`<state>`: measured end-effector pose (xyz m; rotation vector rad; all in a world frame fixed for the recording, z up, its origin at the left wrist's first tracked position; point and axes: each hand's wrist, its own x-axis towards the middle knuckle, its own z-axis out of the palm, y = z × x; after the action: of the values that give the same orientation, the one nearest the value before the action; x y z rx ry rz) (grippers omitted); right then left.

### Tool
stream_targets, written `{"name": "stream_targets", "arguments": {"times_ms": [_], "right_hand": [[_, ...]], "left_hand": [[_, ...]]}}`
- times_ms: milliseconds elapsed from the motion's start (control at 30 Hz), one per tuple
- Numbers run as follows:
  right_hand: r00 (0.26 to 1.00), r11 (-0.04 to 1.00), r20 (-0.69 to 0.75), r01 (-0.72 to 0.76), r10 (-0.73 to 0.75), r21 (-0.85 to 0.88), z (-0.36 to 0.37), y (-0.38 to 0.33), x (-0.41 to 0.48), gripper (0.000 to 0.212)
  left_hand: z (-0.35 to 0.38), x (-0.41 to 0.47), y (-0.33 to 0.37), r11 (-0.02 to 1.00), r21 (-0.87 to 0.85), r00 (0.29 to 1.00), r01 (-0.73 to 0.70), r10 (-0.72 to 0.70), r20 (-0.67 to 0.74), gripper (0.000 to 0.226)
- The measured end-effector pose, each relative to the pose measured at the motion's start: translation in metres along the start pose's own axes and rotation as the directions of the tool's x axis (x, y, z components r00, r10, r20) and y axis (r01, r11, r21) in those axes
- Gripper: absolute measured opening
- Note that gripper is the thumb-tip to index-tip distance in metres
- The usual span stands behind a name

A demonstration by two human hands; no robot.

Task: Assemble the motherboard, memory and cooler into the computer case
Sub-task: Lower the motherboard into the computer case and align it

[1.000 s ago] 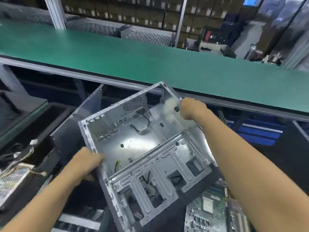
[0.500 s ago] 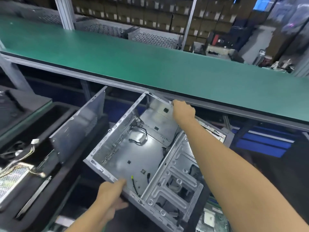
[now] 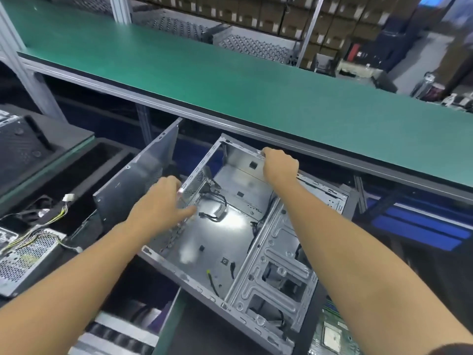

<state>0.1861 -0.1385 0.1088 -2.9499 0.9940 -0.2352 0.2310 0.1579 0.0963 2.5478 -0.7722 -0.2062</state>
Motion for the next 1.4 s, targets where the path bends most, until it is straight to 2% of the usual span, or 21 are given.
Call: {"name": "stream_targets", "arguments": {"times_ms": [67,100,167,233,267,367,567,633,667,700,733,767,800,833,867,900,933,1067,1233,1300,1400], "right_hand": [[1.000,1.000,-0.004,-0.004,0.004,-0.002,0.001,-0.006,0.000,0.055],[1.000,1.000,-0.007,-0.005,0.005,-0.007,0.001,-0.008,-0.001,0.055],[1.000,1.000,-0.005,-0.008,0.008,-0.014,0.002,-0.011,-0.003,0.054],[1.000,1.000,-0.002,-0.015,0.015,-0.019,0.001,-0.013,-0.004,0.054],[1.000,1.000,-0.011,-0.015,0.015,-0.023,0.001,-0.014,-0.005,0.054],[0.999,1.000,-0.046,0.006,-0.008,-0.030,0.000,-0.010,-0.010,0.058],[0.999,1.000,-0.049,0.011,-0.011,-0.012,-0.009,0.020,-0.032,0.060],[0.987,0.992,-0.104,-0.123,0.123,0.012,-0.016,0.042,-0.049,0.074],[0.948,0.966,-0.186,-0.248,0.257,0.073,-0.018,0.056,-0.060,0.078],[0.875,0.908,-0.247,-0.386,0.416,0.164,-0.019,0.072,-0.070,0.079],[0.791,0.818,-0.226,-0.514,0.568,0.259,-0.020,0.088,-0.080,0.082],[0.721,0.705,-0.110,-0.616,0.684,0.351,-0.020,0.103,-0.089,0.087],[0.667,0.577,0.077,-0.692,0.741,0.434,-0.017,0.116,-0.095,0.093],[0.633,0.451,0.286,-0.739,0.719,0.501,-0.014,0.126,-0.101,0.099],[0.617,0.348,0.461,-0.765,0.637,0.543,-0.011,0.131,-0.106,0.102],[0.620,0.306,0.570,-0.775,0.539,0.553,-0.009,0.133,-0.110,0.101],[0.631,0.306,0.623,-0.773,0.463,0.556,-0.005,0.132,-0.114,0.098],[0.731,0.289,0.559,-0.674,0.391,0.680,0.018,0.124,-0.129,0.076],[0.766,0.229,0.528,-0.624,0.365,0.747,0.023,0.117,-0.132,0.084],[0.781,0.253,0.509,-0.608,0.363,0.752,0.020,0.119,-0.128,0.079],[0.807,0.328,0.518,-0.590,0.284,0.738,0.005,0.126,-0.111,0.072]], "left_hand": [[0.008,0.029,-0.009,0.999,-0.023,0.999,0.037,-0.036,0.017,0.078],[0.013,0.039,-0.015,0.996,-0.041,0.994,0.078,-0.074,0.080,0.076],[0.020,0.051,-0.024,0.994,-0.054,0.966,0.095,-0.079,0.246,0.043],[0.026,0.055,-0.029,0.997,-0.057,0.953,0.053,-0.034,0.302,0.009],[0.028,0.055,-0.030,0.997,-0.066,0.956,0.049,-0.028,0.292,0.003],[0.034,0.055,-0.028,0.984,-0.129,0.972,0.122,-0.092,0.216,0.018],[0.042,0.052,-0.027,0.990,-0.070,0.990,0.124,-0.119,0.070,0.020],[0.045,0.048,-0.033,0.986,-0.078,0.988,0.149,-0.145,0.055,0.022],[0.046,0.047,-0.037,0.984,-0.074,0.986,0.159,-0.155,0.054,0.021],[0.047,0.045,-0.039,0.984,-0.060,0.985,0.166,-0.163,0.054,0.020],[0.047,0.045,-0.041,0.984,-0.047,0.984,0.173,-0.171,0.055,0.019],[0.046,0.044,-0.041,0.982,-0.038,0.982,0.183,-0.180,0.052,0.017],[0.045,0.043,-0.040,0.981,-0.037,0.981,0.189,-0.187,0.051,0.016],[0.045,0.043,-0.039,0.980,-0.042,0.980,0.193,-0.191,0.048,0.016],[0.045,0.042,-0.037,0.980,-0.044,0.980,0.196,-0.195,0.042,0.016],[0.044,0.042,-0.036,0.978,-0.041,0.978,0.205,-0.203,0.039,0.017],[0.044,0.041,-0.035,0.976,-0.039,0.976,0.215,-0.214,0.039,0.017],[0.041,0.038,-0.035,0.957,-0.078,0.960,0.279,-0.275,0.056,0.018],[0.036,0.033,-0.031,0.951,-0.079,0.955,0.298,-0.296,0.036,0.023],[0.032,0.032,-0.029,0.952,-0.086,0.956,0.293,-0.293,0.014,0.025],[0.023,0.029,-0.025,0.950,-0.115,0.956,0.291,-0.294,-0.015,0.020]]}}
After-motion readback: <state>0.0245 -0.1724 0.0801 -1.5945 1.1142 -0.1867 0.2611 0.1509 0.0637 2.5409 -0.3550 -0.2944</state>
